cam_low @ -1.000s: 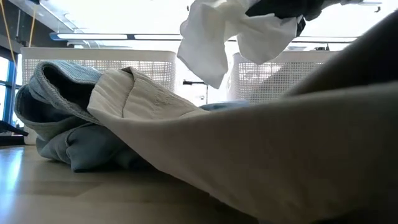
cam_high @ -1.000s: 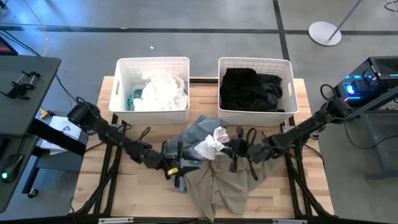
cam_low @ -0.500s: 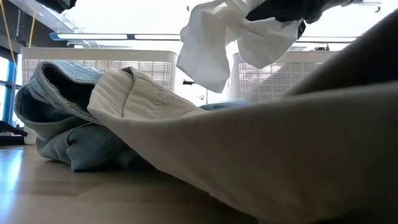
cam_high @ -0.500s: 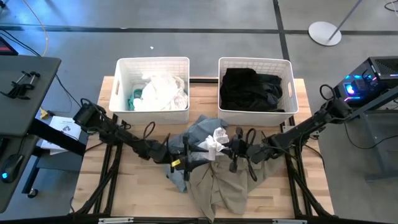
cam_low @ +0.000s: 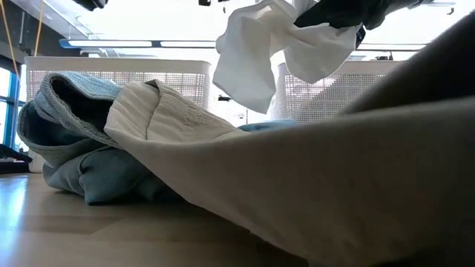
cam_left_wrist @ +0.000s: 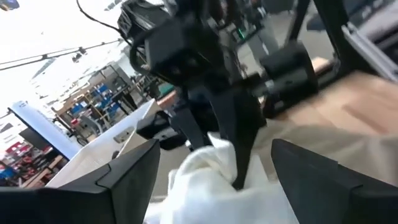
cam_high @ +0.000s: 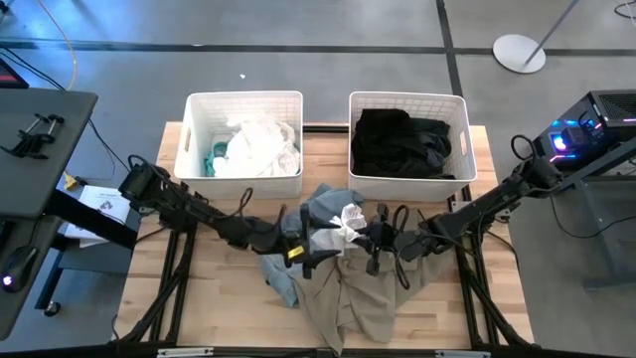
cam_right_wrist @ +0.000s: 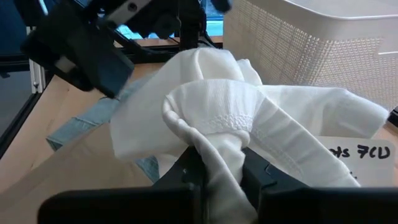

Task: Sort clothes
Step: Put the white underwear into the left white laundry bin

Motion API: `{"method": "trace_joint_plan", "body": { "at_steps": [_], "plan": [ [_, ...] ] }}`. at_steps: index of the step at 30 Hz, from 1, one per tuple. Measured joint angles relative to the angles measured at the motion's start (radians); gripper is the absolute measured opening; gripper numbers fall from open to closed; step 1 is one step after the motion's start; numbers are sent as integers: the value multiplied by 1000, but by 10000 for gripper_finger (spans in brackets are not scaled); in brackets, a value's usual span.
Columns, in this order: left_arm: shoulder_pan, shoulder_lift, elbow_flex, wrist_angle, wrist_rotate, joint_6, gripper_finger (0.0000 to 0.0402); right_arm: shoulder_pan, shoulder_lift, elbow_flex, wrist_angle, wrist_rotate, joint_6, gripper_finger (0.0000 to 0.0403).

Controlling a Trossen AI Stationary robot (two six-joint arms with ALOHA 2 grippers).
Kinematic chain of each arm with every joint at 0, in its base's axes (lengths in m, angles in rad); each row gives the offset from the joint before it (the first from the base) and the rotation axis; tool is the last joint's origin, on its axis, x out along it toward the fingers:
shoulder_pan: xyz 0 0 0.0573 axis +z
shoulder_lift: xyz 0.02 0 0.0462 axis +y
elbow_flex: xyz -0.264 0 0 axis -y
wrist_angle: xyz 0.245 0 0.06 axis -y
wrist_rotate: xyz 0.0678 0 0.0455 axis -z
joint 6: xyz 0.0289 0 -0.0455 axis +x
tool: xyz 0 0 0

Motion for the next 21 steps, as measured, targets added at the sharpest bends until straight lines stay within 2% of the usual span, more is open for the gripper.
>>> {"method": "trace_joint_plan", "body": {
  "at_steps": [7,13,16,21],
  "plan": [
    [25,12,0,-59,3,14,301,0,0,0,1,-2,-2,31],
    [53,70,0,-19,47,21,301,0,0,0,7,-92,-11,31],
    [61,102,5,9,79,22,300,0,0,0,12,-104,-20,31],
    [58,140,35,7,83,31,274,0,0,0,19,-145,-32,31]
  ]
}}
